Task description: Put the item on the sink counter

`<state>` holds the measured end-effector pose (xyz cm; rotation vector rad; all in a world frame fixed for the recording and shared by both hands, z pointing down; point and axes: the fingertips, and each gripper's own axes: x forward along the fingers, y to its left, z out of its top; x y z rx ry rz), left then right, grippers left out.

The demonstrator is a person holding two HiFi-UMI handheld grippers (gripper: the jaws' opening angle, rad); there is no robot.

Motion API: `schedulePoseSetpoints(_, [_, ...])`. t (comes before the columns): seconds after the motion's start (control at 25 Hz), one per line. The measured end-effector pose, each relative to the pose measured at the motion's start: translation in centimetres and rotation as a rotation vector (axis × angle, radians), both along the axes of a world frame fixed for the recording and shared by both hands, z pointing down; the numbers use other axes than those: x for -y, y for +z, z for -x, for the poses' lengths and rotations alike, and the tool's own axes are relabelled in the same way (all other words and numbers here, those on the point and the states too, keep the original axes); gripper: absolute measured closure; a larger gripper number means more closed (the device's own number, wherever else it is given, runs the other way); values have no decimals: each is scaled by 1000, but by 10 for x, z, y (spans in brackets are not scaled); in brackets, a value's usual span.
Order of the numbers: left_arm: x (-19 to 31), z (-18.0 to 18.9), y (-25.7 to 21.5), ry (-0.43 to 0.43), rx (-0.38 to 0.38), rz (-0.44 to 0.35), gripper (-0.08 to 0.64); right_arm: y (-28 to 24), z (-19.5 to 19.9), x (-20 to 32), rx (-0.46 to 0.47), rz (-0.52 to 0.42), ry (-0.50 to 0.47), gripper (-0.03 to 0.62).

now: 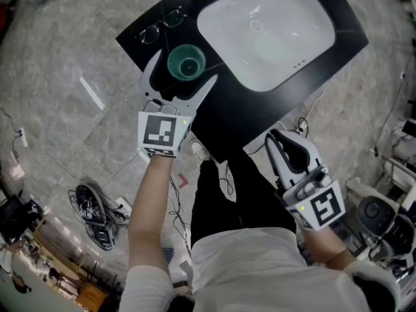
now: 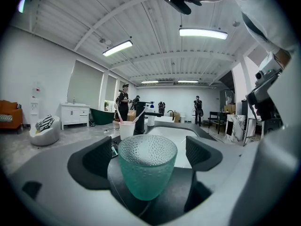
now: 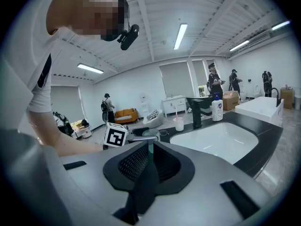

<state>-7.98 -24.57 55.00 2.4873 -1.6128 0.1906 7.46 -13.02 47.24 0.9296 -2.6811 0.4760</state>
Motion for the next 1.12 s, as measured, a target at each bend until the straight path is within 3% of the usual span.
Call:
schedulePoseSetpoints(0.6, [-13,1,-28,-17,-16,-48,78,-36,0,-24,-14,-74,15,537])
schedulePoseSetpoints(1.12, [-36,5,-47,-44,-25,-33,78,-77,6,-46,-7,-159,21,537])
